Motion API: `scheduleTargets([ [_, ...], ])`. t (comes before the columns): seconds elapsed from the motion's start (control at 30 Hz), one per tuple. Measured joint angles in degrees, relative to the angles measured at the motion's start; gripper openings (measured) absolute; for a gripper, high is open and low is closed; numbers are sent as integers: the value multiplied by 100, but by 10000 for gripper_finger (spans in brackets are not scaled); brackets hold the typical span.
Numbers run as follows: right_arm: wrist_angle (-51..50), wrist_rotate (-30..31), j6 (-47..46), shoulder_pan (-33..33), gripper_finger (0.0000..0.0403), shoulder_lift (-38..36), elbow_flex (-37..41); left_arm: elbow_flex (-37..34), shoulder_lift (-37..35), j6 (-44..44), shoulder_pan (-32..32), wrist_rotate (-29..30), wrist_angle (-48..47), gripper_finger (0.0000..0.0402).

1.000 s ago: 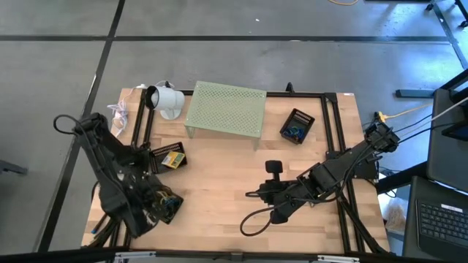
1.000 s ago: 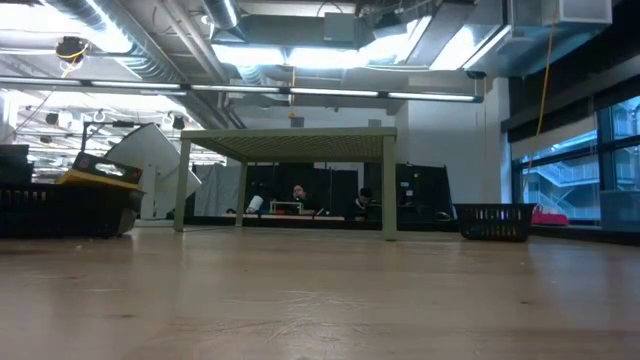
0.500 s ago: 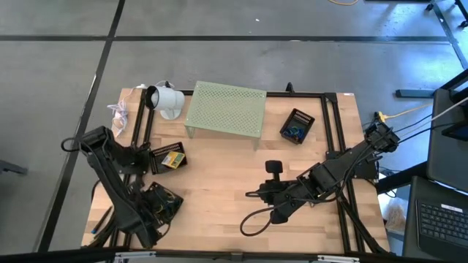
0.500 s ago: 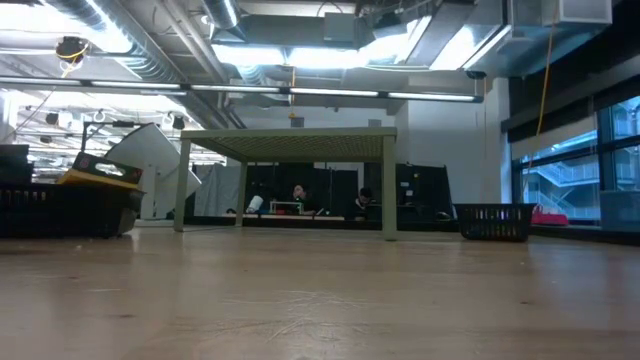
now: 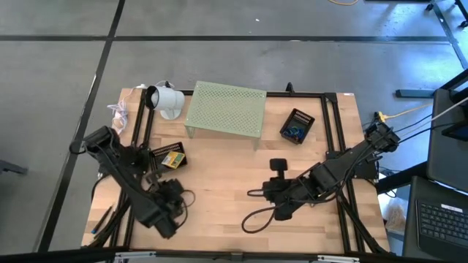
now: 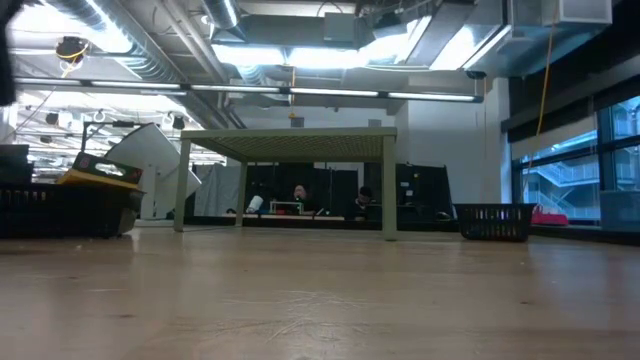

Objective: Pick & Place Office Desk Supplies
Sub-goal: Put the yellow crayon box into the middle left black bin

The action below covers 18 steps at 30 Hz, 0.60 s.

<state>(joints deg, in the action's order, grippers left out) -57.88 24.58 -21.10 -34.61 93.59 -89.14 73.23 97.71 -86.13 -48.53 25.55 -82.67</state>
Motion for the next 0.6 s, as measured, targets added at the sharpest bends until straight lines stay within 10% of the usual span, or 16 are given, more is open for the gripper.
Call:
scheduleTargets([
  [0.17,-1080,91,-858,31,13,-215,4,0,0,438,461,796,769,68],
  [0.6,-2964,953,-2492,41,13,-719,12,0,0,4921,948,1699,4580,68],
])
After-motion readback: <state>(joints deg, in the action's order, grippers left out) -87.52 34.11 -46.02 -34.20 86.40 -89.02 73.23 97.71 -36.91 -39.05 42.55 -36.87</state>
